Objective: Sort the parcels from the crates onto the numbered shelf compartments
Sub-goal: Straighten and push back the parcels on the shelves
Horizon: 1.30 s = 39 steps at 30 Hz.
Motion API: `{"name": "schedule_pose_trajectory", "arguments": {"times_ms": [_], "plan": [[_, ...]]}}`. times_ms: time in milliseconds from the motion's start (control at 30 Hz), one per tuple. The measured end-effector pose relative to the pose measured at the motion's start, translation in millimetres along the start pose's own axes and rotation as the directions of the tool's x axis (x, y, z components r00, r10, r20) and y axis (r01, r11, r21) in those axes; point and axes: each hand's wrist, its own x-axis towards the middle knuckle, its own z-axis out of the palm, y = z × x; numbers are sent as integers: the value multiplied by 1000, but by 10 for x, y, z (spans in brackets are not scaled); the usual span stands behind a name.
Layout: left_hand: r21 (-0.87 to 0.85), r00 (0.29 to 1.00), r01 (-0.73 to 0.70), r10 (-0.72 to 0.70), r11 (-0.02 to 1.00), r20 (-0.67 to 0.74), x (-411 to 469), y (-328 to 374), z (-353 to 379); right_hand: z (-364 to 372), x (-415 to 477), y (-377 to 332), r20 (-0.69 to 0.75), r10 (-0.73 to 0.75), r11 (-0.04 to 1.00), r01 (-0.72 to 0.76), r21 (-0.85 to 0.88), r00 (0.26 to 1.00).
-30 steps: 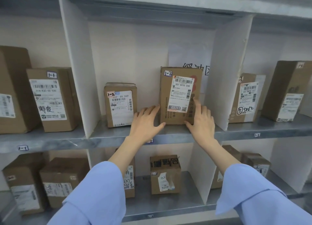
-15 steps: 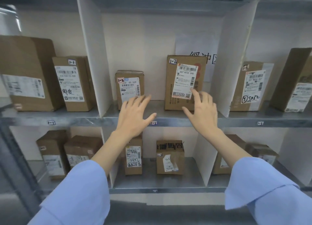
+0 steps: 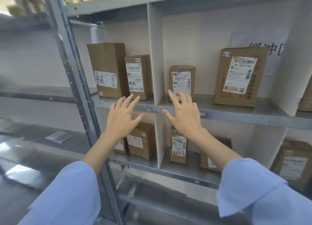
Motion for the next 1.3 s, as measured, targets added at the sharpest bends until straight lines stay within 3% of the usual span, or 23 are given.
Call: {"name": "schedule_pose_trajectory", "arguments": {"times_ms": [200,567,800,1300], "plan": [[71,992,128,-127,989,-19,16,-771,62,354,313,-642,7,-86,994,86,61,996],[-32,999,41,-41,999,13,646,-2036,645,1183,1004,-1241,21,109,994,-108,-35,994],[-134,995,-76,84,988,50,983,-2242,1067,1478,1098,-1384,15,236,962,-232,-143,972],[-251,993,-69,91,965,77,1074,-2281,1236,1532,1123,-1396,41,252,946,-237,-219,967]]}}
